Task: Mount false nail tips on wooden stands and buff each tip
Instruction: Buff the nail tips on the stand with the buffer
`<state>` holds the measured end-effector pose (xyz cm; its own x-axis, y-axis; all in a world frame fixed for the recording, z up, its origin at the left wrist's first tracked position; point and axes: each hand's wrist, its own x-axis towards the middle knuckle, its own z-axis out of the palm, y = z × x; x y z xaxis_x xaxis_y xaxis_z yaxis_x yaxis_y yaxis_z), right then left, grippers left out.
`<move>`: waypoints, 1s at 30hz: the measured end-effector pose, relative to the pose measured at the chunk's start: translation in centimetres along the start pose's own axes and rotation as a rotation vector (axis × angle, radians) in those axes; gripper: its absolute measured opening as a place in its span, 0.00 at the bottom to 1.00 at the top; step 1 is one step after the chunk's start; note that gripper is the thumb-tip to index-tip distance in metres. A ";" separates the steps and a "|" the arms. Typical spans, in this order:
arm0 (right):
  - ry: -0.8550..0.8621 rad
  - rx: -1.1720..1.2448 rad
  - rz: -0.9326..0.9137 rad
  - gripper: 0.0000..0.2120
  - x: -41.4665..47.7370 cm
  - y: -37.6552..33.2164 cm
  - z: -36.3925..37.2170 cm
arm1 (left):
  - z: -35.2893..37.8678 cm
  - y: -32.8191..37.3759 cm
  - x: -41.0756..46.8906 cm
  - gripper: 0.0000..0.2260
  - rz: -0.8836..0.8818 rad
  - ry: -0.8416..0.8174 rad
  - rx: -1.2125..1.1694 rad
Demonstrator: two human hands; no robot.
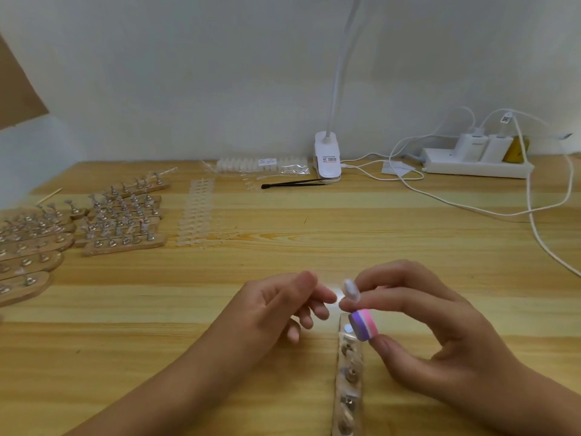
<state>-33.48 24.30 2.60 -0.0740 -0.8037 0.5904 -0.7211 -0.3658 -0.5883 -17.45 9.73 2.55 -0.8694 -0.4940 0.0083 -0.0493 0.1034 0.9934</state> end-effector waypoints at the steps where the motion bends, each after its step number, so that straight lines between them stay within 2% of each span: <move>1: -0.003 -0.063 -0.051 0.11 0.0 0.0 0.0 | 0.1 0.1 0.0 0.25 -0.022 -0.030 -0.020; 4: -0.046 -0.195 -0.149 0.11 0.0 0.0 0.0 | 0.3 0.4 -0.1 0.26 -0.057 -0.095 -0.001; 11: -0.119 -0.238 -0.208 0.11 -0.1 0.3 0.0 | -0.1 1.0 -0.2 0.12 -0.104 -0.197 -0.001; 18: -0.156 -0.243 -0.222 0.12 -0.1 0.2 0.0 | -0.4 1.0 0.0 0.10 -0.133 -0.255 0.050; 30: -0.193 -0.240 -0.199 0.14 0.0 0.2 -0.4 | -0.9 0.7 0.2 0.06 -0.126 -0.334 0.002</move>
<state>-33.85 24.44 2.69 0.1985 -0.8099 0.5519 -0.8513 -0.4215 -0.3124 -17.22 8.87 3.34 -0.9690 -0.1939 -0.1528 -0.1673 0.0610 0.9840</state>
